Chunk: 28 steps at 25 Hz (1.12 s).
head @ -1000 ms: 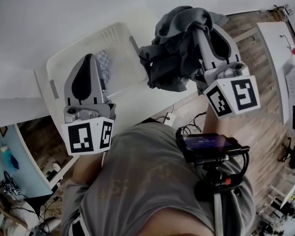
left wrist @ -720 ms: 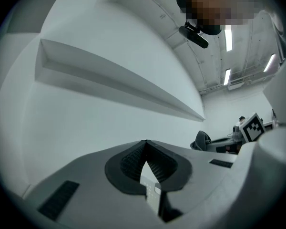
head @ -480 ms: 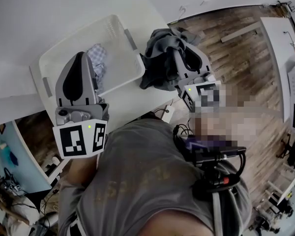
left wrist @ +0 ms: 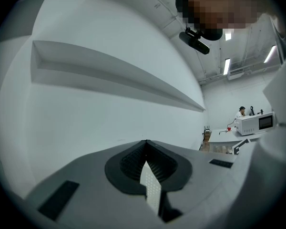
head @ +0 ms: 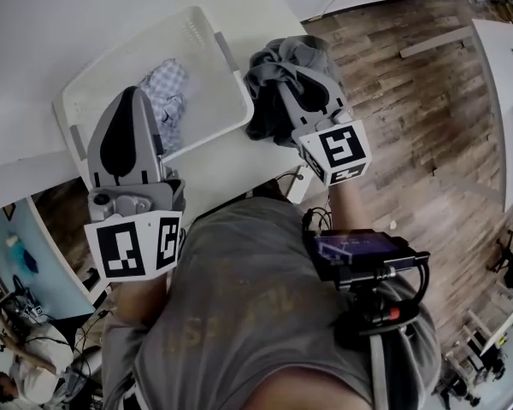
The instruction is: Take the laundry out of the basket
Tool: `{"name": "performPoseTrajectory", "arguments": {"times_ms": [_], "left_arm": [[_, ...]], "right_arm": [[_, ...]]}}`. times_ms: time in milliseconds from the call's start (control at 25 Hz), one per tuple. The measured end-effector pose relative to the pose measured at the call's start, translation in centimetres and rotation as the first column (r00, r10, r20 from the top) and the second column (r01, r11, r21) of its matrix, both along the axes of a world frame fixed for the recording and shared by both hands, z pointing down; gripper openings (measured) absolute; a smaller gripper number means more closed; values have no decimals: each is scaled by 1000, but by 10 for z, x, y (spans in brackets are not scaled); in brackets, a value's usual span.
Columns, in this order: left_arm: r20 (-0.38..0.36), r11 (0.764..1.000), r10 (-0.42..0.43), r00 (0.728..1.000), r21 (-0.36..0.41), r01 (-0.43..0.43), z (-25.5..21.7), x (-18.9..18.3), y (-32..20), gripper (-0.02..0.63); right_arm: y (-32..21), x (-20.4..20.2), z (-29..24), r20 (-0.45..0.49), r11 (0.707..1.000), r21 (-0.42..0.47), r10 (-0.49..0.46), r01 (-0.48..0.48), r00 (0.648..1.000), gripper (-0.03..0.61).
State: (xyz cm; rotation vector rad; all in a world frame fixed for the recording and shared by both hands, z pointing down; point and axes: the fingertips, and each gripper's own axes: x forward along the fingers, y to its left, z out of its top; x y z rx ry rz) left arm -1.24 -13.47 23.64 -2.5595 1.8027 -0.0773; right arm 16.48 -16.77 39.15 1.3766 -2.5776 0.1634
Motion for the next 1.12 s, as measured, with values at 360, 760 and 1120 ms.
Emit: {"name": "performPoseTrajectory", "arguments": {"times_ms": [360,760,1120], "left_arm": [[-34,1000,-23,999,12,23,-2,-9,-1,8],[-78,999,-28,997,35,30,-9,-16,-9,8],[-107,998,-32,994,48,38,-11,-26,-10,8]], "right_arm": [[-6,-4,-5,-57,999,-19,-34,33,998,140],[-8,-15,-39,-94,995,1,-100,101,990,192],[9,-49,-66,-79,976,15,-218,219,973,196]]}}
